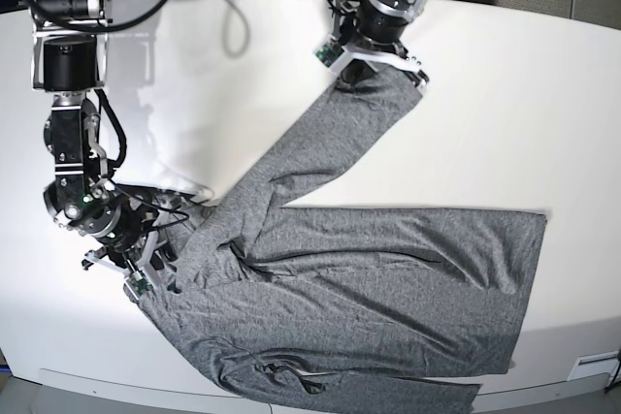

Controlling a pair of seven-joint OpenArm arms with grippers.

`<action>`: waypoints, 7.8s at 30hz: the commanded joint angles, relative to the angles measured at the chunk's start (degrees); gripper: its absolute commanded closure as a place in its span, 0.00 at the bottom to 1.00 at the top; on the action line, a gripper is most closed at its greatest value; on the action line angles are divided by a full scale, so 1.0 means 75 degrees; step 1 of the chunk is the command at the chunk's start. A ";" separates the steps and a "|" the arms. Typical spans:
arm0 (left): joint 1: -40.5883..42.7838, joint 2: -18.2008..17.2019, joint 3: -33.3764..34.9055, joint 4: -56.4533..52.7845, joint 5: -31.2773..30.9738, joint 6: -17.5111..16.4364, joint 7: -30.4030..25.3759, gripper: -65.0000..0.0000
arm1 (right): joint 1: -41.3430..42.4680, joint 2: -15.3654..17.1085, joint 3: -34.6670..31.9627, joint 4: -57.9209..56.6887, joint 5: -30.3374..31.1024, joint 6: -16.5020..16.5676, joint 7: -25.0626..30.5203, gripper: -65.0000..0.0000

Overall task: Fold the T-shirt properly
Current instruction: 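Grasp the sleeve cuff with the left gripper and pull it toward the hem, then lay the folded fabric down with both grippers near the hem, then hold the hem with both grippers and adjust the right gripper's grip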

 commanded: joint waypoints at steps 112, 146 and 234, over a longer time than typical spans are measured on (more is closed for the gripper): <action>-0.7597 -0.1341 -0.0052 -0.4741 -0.2629 0.0128 -0.0015 1.00 | 0.2157 -0.0822 -0.2020 -0.2681 -0.2419 -0.0025 0.0968 0.69; -0.7609 -0.1381 -0.0052 -0.4744 -0.2518 0.0125 -0.1396 1.00 | 0.2940 -0.0822 -0.1996 -0.2873 -0.1361 -0.2127 0.0498 1.00; -0.7117 -0.1361 -0.0052 -0.5727 -0.2346 0.0128 -0.2127 1.00 | 0.3835 -0.1667 -0.1996 -0.5205 -0.1174 -0.2378 0.0425 0.75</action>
